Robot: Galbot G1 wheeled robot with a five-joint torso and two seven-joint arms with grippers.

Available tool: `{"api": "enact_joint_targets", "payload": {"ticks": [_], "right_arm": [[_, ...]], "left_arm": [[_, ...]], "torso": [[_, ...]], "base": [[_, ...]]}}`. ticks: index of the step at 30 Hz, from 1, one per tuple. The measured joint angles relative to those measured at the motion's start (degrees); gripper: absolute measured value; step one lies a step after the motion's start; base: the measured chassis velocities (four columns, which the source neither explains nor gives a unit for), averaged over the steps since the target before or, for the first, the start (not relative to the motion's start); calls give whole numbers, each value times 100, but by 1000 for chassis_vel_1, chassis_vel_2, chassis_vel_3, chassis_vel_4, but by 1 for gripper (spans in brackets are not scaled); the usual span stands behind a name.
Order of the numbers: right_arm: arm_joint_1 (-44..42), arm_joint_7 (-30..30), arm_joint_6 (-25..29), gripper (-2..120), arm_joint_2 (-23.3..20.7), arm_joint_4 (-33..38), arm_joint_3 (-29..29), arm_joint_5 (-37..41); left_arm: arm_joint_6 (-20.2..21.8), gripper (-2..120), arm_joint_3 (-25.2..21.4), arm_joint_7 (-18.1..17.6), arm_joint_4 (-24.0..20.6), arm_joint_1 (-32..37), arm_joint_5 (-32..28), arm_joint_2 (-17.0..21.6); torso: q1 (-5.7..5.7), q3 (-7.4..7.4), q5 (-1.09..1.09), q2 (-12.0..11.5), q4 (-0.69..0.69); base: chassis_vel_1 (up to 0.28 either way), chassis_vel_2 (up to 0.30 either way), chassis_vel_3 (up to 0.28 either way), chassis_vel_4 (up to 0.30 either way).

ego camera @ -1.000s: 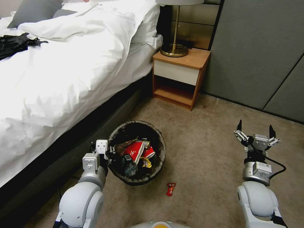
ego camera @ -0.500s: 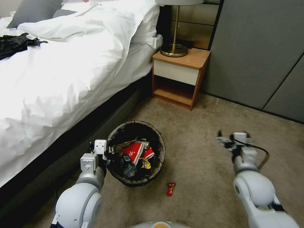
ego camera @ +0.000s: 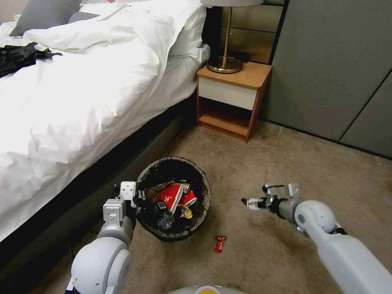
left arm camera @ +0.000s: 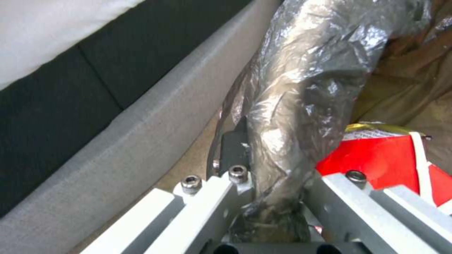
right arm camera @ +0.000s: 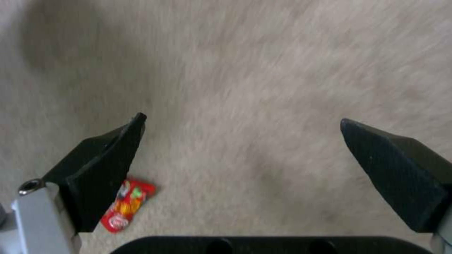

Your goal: Pick up the trash bin, then pick up the garbage from the floor and place it into the trash bin.

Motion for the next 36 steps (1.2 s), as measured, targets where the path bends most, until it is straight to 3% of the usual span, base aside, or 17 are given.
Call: {"api": "enact_joint_targets", "payload": {"ticks": [12,21,26,36], "right_arm": [[-73,-456,286,100,952,-713,-183,-960],[-95,-1413,944,100,1191,-860,-182,-1823],[-105,-2393,1881,100,1326,-1155,-140,-2612],[-196,-2502,2105,100,1422,-1405,-80,-2905]], "left_arm": [[-38,0,8,48,65,4,37,25],[-49,0,20,65,106,-12,46,24],[-56,0,11,69,125,-13,46,28],[-65,0,20,80,159,-30,43,30]], "torso": [[0,0,-1,0,1],[0,0,-1,0,1],[0,0,0,0,2],[0,0,0,0,1]], "base": [[0,0,0,0],[0,0,0,0],[0,0,0,0],[0,0,0,0]]}}
